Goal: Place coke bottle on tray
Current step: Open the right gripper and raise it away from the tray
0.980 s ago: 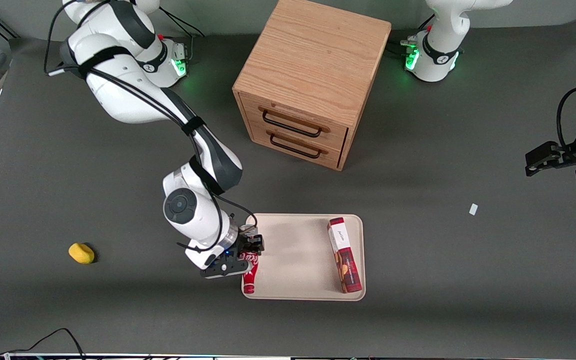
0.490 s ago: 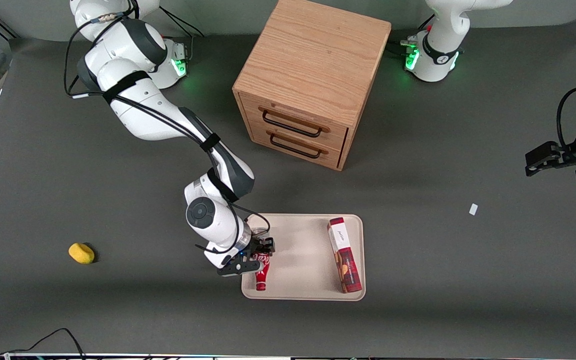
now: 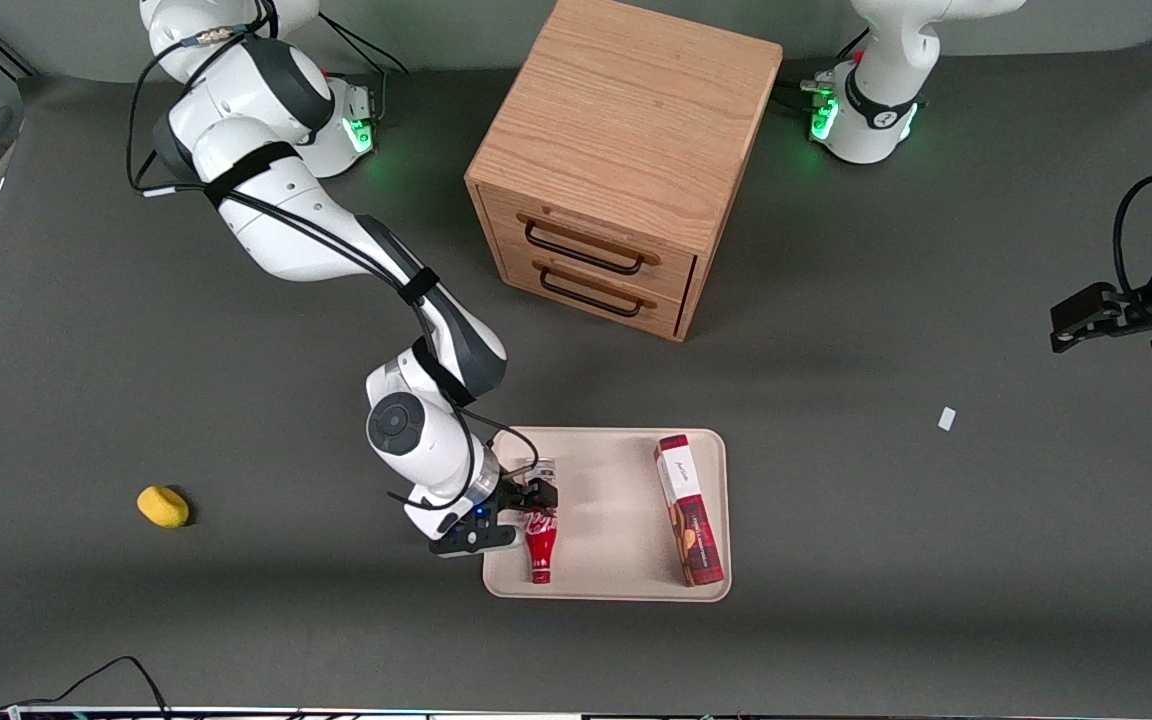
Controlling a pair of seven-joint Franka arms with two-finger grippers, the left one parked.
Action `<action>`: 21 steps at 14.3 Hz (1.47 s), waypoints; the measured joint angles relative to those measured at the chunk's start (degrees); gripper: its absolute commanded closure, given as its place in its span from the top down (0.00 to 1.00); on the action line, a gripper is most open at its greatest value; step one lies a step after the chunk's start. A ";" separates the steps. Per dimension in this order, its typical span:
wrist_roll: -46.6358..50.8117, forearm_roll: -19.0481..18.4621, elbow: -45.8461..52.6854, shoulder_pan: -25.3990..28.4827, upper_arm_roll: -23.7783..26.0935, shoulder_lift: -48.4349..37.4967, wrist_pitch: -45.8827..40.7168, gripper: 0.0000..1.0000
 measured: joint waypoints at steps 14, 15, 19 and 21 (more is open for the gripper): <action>-2.47 -0.05 -21.10 -14.20 -0.57 -27.78 -10.62 1.00; -3.33 -0.05 -23.03 -15.79 -0.59 -31.24 -14.43 1.00; -7.21 1.55 -26.61 -20.08 -1.61 -43.63 -28.66 1.00; -11.26 4.50 -28.58 -20.21 -4.78 -48.80 -32.92 1.00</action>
